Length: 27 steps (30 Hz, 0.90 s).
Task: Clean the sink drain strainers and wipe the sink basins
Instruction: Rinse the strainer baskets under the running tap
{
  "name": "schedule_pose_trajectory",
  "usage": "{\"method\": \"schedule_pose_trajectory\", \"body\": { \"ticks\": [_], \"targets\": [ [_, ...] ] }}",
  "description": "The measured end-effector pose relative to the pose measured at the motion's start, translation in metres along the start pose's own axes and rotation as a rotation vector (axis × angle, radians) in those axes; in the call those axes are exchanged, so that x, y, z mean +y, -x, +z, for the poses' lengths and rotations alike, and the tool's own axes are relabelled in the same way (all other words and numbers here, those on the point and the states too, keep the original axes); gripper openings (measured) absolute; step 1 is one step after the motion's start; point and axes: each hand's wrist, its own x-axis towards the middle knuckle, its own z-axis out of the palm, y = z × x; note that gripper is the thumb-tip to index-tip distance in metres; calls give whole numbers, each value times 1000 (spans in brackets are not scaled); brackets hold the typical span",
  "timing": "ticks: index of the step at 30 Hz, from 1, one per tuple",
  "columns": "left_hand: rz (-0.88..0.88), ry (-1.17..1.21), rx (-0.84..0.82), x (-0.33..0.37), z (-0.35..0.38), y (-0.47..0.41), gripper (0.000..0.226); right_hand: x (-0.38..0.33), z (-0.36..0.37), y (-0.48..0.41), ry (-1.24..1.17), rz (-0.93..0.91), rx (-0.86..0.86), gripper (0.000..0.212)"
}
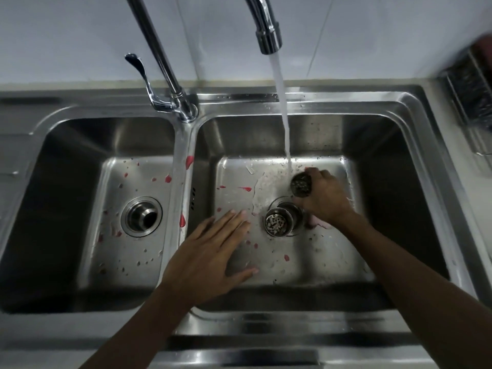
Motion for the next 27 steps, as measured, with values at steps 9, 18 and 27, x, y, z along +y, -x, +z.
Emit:
{"method": "schedule_pose_trajectory", "body": {
  "ticks": [9,18,27],
  "targets": [
    [4,30,-3,-2,1,2,90,0,27,-3,-39,-23,15,86],
    [13,40,2,-1,0,1,89,-8,40,-1,-208,23,7,88],
    [0,50,-10,0,-4,0,90,-4,44,5,-214,1,67,89]
  ]
}}
